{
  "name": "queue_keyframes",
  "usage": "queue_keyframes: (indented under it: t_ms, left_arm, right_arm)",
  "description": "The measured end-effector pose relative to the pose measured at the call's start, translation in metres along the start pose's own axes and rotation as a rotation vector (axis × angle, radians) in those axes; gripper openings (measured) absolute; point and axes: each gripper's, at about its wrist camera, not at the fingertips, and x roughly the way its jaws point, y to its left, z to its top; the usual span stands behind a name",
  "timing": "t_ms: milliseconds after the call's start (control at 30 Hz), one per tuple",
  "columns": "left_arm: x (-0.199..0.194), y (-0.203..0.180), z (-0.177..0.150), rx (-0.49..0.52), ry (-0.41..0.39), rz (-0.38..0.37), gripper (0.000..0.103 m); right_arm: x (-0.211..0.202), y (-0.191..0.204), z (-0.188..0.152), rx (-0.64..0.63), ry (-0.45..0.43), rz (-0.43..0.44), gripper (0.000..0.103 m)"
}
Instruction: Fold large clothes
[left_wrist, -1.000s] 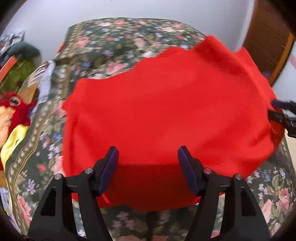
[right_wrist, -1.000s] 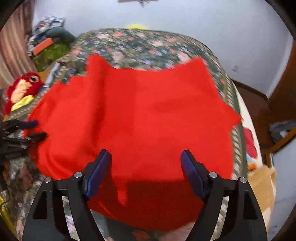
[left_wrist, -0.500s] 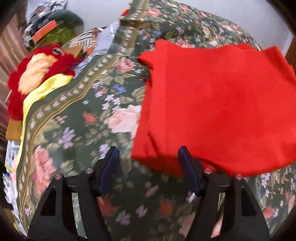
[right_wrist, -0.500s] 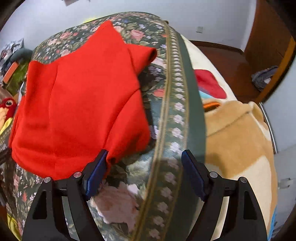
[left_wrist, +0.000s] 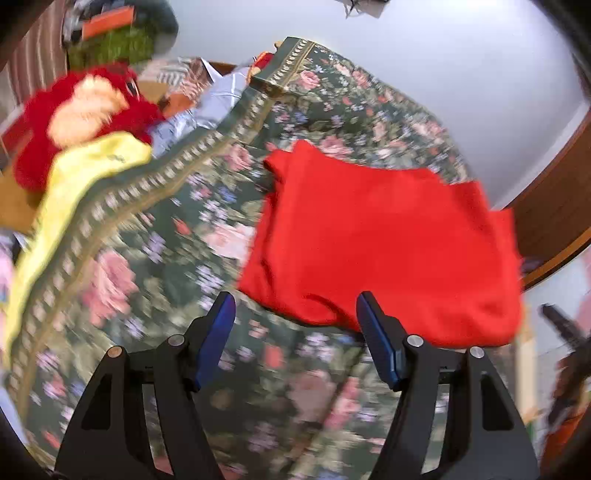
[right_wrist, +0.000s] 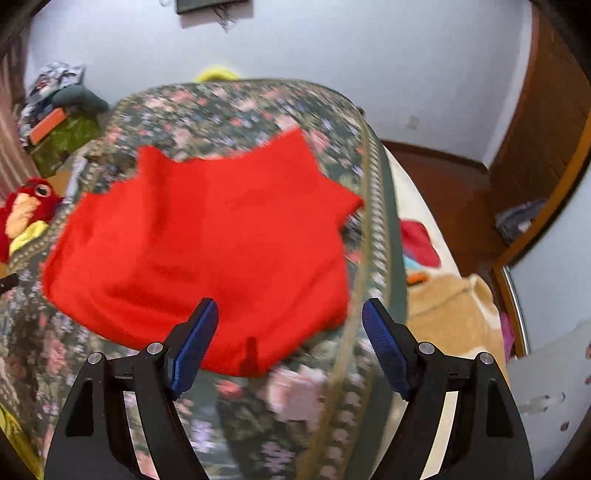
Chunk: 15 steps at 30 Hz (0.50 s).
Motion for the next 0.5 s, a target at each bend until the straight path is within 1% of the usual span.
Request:
queue_keyframes:
  t_ms: [33, 133, 267, 333, 433, 467, 500]
  left_arm:
    - [0.001, 0.000, -0.002, -0.032, 0.009, -0.047, 0.067]
    - [0.011, -0.003, -0.008, -0.103, 0.042, -0.156, 0.067]
    - [0.036, -0.005, -0.017, -0.190, 0.097, -0.274, 0.067]
    - [0.049, -0.005, -0.020, -0.230, 0.126, -0.320, 0.067]
    - [0.073, -0.005, -0.023, -0.297, 0.177, -0.392, 0.067]
    - [0.084, -0.004, -0.024, -0.338, 0.199, -0.436, 0.067]
    - [0.089, -0.002, -0.025, -0.367, 0.208, -0.462, 0.067]
  right_arm:
    - [0.000, 0.007, 0.003, -0.006, -0.006, 0.020, 0.077]
    - [0.006, 0.030, 0.009, -0.035, -0.012, 0.067, 0.077]
    - [0.024, 0.056, 0.010, -0.087, 0.010, 0.095, 0.077]
    - [0.038, 0.067, 0.009, -0.112, 0.037, 0.098, 0.077]
    - [0.067, 0.075, 0.004, -0.133, 0.102, 0.087, 0.077]
    - [0.074, 0.076, 0.002, -0.133, 0.122, 0.088, 0.077]
    - [0.078, 0.075, 0.000, -0.125, 0.131, 0.104, 0.077]
